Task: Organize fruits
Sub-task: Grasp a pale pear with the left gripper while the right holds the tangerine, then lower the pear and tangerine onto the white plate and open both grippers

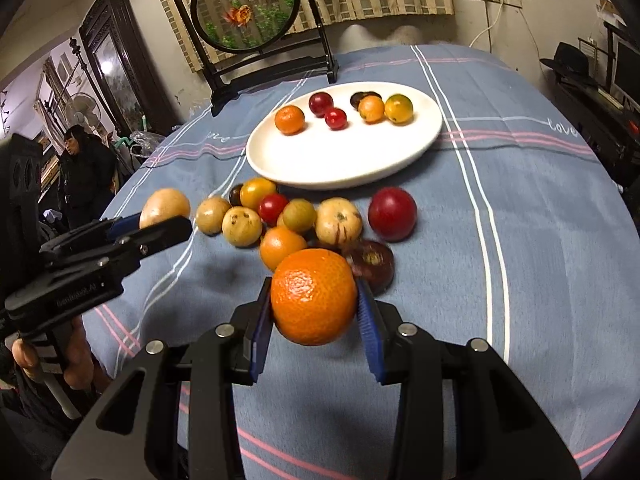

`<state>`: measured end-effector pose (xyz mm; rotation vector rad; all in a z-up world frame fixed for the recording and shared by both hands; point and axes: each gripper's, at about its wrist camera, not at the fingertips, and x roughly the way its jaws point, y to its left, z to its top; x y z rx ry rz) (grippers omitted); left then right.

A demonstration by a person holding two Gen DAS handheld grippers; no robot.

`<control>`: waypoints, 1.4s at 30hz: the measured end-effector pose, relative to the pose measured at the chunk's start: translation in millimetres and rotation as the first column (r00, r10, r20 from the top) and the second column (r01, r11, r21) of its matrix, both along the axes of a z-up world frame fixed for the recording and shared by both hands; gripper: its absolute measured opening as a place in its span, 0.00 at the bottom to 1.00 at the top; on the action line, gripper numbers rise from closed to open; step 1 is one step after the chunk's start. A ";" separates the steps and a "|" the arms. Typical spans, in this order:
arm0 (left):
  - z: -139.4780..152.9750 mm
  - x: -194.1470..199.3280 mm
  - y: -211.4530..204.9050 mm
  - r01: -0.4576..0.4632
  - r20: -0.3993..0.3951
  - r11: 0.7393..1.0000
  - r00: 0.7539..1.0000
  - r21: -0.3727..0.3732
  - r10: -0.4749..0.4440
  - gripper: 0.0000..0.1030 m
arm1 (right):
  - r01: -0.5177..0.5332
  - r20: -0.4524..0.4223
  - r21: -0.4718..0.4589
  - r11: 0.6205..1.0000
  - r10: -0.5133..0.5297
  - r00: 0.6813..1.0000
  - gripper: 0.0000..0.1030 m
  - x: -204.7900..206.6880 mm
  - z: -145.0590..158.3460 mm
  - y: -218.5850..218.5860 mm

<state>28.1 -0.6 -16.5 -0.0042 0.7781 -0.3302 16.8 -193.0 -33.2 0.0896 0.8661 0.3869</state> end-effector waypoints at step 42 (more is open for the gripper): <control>50.2 96.9 15.4 -0.107 0.040 0.993 0.993 -0.042 0.109 0.80 | -0.045 0.026 -0.167 0.985 0.050 0.998 0.63 122.1 43.7 9.7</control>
